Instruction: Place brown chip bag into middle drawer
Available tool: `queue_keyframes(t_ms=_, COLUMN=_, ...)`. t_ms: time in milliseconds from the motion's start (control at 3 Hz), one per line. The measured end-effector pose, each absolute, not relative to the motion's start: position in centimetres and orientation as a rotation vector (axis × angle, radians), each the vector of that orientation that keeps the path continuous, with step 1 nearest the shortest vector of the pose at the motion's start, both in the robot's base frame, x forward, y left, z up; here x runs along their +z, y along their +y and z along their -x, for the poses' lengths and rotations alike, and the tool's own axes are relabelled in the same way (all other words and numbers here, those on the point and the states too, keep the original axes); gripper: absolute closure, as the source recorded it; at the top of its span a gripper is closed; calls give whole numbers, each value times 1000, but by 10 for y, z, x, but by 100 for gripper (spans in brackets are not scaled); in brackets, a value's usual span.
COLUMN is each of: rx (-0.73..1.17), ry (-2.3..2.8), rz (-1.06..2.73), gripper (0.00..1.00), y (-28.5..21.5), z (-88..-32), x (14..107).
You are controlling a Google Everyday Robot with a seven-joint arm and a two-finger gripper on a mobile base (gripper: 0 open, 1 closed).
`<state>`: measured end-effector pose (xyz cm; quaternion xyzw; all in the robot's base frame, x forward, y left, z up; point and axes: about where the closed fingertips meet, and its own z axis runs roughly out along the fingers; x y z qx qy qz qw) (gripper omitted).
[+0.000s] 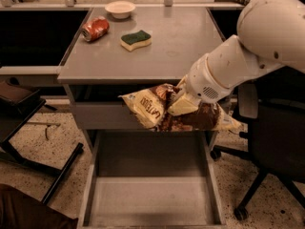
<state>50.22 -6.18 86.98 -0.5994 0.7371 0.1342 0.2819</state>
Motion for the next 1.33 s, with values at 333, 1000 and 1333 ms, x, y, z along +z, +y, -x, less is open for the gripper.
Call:
queue_keyframes(t_ms=333, rx=359, ry=1974, rz=1606, gripper=100, y=-62, z=-502, x=870)
queue_keyframes(t_ms=1000, rx=446, ry=1985, rz=1610, gripper=100, y=-19, z=-468, x=762)
queue_keyframes(t_ms=1333, rx=545, ry=2056, rz=1600, gripper=100, y=8, z=-438, x=662)
